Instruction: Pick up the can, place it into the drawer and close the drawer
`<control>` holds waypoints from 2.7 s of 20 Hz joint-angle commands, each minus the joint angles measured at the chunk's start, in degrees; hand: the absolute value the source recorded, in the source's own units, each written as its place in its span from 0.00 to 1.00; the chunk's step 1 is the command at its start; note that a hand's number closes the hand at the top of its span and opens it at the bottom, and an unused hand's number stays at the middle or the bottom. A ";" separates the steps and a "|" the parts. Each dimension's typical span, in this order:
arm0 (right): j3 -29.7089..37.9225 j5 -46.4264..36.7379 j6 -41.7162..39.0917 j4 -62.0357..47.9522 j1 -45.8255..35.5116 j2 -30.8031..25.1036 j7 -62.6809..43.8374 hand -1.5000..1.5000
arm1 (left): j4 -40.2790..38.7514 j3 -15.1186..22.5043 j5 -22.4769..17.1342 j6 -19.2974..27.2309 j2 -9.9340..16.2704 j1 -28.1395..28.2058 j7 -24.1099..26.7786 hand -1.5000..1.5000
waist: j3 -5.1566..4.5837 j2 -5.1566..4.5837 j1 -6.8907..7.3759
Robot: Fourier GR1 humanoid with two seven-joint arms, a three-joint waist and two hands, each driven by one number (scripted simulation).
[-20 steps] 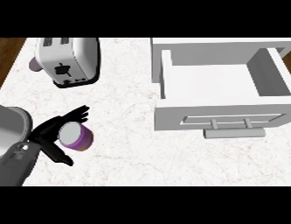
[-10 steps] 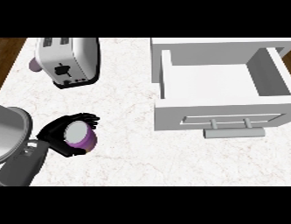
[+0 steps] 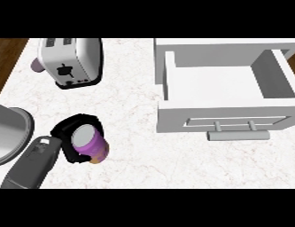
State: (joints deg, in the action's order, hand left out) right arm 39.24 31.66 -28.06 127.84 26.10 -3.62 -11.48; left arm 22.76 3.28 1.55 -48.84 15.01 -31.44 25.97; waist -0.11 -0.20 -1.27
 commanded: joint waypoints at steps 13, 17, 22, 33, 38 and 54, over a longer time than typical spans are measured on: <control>1.45 1.20 2.44 4.98 1.86 1.37 -3.23 0.00 | 10.46 -20.16 -19.69 34.59 -9.55 -2.30 -3.10 1.00 | 0.23 0.94 2.42; 2.94 -0.71 -0.12 1.12 1.60 2.24 0.22 0.00 | 24.16 -16.38 -17.82 41.83 -13.16 1.84 -5.50 1.00 | 0.26 0.95 2.62; -0.06 -1.61 0.70 2.66 0.51 3.56 -0.93 0.00 | 39.25 -10.35 -18.73 50.97 -14.91 2.63 -17.04 1.00 | 0.19 0.66 1.96; 3.30 4.36 1.86 4.45 1.98 0.27 -4.49 0.00 | 54.45 -4.21 -15.52 61.63 -13.70 -2.85 -32.07 1.00 | 0.12 0.28 0.80; 1.89 1.85 -0.02 3.34 1.13 1.87 -2.92 0.00 | 53.52 -1.20 -14.09 70.15 -15.00 -11.00 -36.13 1.00 | 0.13 0.22 0.46; -4.84 -5.04 4.29 3.08 -1.68 3.59 -1.24 0.00 | 35.02 5.44 -20.40 81.39 -15.01 -31.04 -33.92 1.00 | 0.14 0.00 -0.23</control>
State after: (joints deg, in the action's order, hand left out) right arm 37.67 29.39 -26.05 130.22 25.03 -0.49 -13.31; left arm 62.99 7.35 -16.61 30.09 0.01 -57.66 -9.30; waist 0.03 -0.08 -1.21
